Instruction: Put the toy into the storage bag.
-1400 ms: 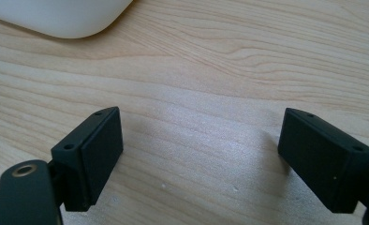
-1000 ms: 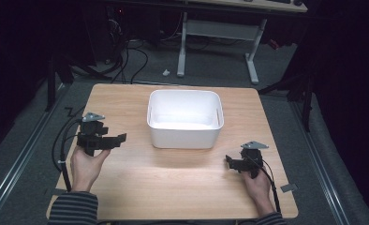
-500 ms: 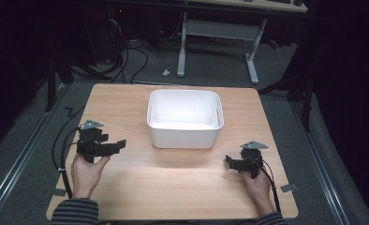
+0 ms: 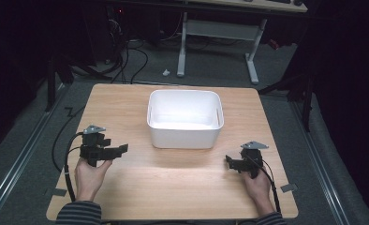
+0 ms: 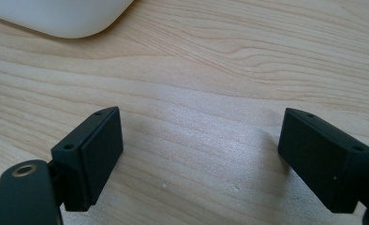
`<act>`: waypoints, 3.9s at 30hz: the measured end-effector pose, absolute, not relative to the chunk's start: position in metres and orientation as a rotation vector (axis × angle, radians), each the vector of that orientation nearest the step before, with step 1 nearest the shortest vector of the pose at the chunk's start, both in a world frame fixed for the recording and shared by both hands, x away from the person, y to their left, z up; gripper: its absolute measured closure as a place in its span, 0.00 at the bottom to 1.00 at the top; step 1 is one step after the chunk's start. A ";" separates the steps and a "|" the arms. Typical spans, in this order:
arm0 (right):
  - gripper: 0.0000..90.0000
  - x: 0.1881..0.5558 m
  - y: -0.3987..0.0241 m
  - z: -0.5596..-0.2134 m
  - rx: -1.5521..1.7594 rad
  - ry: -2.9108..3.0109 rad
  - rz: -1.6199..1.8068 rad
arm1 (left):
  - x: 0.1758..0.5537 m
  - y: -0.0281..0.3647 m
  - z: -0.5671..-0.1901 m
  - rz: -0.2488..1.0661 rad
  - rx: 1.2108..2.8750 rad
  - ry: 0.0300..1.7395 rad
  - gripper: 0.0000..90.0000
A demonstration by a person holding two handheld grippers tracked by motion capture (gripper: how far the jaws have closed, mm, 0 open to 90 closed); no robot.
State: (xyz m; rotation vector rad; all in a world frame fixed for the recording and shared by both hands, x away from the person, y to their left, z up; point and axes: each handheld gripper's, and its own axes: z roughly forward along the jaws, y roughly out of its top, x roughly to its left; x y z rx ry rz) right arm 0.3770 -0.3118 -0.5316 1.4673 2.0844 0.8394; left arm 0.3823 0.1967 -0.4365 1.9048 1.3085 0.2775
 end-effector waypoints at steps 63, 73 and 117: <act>0.16 0.377 -0.312 -0.532 1.461 2.088 0.838 | 0.384 0.165 -0.495 0.241 1.971 1.353 0.22; 0.16 0.376 -0.312 -0.532 1.466 2.086 0.838 | 0.382 0.155 -0.507 0.328 2.022 1.351 0.22; 0.16 0.376 -0.311 -0.532 1.468 2.086 0.838 | 0.375 0.135 -0.536 0.544 2.011 1.286 0.21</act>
